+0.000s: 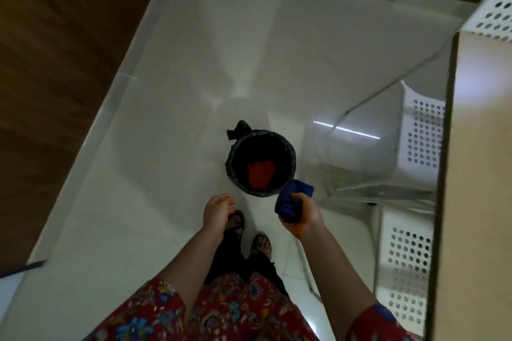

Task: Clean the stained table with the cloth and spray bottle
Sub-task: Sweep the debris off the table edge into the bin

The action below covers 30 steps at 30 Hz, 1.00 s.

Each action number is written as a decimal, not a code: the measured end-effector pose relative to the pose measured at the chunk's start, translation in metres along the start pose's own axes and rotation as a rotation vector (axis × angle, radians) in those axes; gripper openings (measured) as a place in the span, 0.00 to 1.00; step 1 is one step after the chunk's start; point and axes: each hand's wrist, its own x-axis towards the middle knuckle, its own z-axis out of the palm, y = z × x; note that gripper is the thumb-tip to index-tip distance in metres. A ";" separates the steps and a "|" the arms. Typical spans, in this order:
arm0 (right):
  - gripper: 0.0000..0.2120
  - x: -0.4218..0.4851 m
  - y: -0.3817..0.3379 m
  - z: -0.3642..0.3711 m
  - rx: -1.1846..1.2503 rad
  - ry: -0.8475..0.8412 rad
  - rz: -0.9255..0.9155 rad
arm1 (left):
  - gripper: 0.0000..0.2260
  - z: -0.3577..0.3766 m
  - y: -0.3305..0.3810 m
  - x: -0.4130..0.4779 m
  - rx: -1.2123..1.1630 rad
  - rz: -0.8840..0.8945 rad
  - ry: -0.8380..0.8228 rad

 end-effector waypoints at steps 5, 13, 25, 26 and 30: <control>0.22 0.111 -0.007 0.022 0.054 0.027 -0.025 | 0.09 0.044 -0.022 0.161 0.031 -0.196 0.051; 0.16 0.211 -0.013 0.030 0.094 0.001 -0.003 | 0.12 0.091 -0.073 0.307 0.030 -0.227 0.151; 0.22 -0.026 -0.047 0.019 0.130 0.067 -0.105 | 0.13 0.014 0.056 0.082 0.596 0.207 0.175; 0.21 -0.052 -0.052 0.016 0.127 0.056 -0.121 | 0.11 0.008 0.065 0.057 0.599 0.240 0.161; 0.17 -0.136 -0.072 -0.011 0.079 0.002 -0.255 | 0.06 -0.001 0.095 -0.029 0.623 0.367 0.079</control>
